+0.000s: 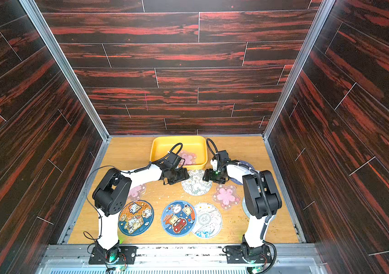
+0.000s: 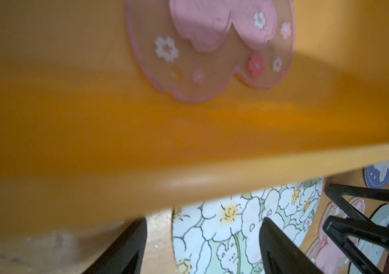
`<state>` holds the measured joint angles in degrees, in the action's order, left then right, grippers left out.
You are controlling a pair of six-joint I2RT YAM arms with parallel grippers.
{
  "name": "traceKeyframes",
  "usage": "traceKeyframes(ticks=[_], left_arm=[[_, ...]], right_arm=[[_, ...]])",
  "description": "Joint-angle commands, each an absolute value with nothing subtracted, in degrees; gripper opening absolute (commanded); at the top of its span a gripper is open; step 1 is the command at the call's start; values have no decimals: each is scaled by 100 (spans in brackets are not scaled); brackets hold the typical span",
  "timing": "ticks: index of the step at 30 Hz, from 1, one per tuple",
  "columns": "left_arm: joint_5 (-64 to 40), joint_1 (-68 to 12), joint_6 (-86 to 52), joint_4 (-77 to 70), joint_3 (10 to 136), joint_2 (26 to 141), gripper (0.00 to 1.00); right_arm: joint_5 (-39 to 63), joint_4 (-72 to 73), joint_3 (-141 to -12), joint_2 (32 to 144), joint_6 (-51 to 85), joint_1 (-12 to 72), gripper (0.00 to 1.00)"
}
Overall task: Put the coasters into the storage box
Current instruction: Pick up the coaster from the center of the board.
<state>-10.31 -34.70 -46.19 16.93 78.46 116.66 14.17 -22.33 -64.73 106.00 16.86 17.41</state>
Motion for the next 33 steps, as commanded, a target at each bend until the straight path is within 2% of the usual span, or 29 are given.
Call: traceKeyframes(ticks=[1,20,27,28,31,33], left_arm=[[-1091,-3524,-4702,2087,7845,11773,78],[-1280,-3621,-4788,2065,7748,11830,74],[-1265,-3621,-4790,2059,7668,11748,74],[-1264,-3621,-4801,2052,7641,11719,74],[-1263,-3621,-4818,1998,7537,11625,74],[-1259,-3621,-4834,1937,7444,11543,74]], right_arm=[[1619,-2248,-6337,10854,1575,1818,75],[1841,-2274,-6355,11059,1630,2030,70],[1712,-2197,-6263,10873,1758,2031,46],[1680,-2213,-6258,10824,1763,2030,40],[1627,-2243,-6249,10691,1797,2030,13],[1611,-2280,-6251,10599,1803,2030,4]])
